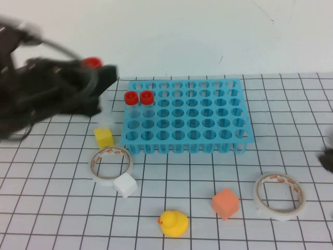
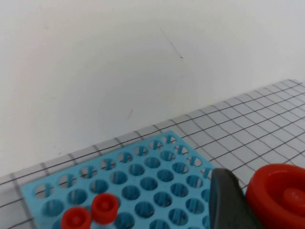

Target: Place the test tubes

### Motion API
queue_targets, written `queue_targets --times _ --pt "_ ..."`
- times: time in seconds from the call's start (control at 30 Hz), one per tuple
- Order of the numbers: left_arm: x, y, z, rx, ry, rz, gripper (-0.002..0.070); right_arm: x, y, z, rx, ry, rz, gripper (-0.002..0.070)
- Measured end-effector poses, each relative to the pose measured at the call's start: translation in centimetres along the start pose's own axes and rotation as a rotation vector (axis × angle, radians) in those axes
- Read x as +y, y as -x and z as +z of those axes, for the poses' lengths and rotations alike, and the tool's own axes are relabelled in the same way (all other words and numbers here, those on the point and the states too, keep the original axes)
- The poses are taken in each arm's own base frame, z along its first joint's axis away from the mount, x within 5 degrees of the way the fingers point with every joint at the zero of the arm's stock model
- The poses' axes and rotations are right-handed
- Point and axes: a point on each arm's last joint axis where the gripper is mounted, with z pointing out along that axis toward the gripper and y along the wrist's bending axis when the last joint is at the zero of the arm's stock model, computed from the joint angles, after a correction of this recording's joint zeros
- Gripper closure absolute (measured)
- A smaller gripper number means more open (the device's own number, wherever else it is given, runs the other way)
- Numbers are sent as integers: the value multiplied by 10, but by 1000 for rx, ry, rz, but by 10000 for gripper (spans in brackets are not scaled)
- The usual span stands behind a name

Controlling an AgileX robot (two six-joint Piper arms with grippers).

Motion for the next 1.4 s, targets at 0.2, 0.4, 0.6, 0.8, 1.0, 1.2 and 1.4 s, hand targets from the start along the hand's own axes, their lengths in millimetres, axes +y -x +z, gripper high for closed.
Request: queue_targets --times 0.2,0.4,0.6,0.8,1.0,1.2,1.4 --pt "25 4 63 45 -151 -35 428 -2 -54 -25 46 92 34 675" --pt "40 -3 92 73 -185 -54 428 -2 -112 -38 -9 172 115 678" --pt "32 -8 103 91 -213 -50 428 -3 -145 -41 -51 186 209 678" --pt "29 -9 104 95 -223 -41 428 -1 -154 -37 -43 187 222 678" --pt "29 -9 104 95 -221 -39 428 -1 -155 -37 -35 185 225 678" --pt "24 -5 101 88 -247 -49 428 -1 -156 -37 -25 184 225 678" --pt "-20 31 75 -1 -276 40 428 -1 -156 -37 -21 183 225 678"
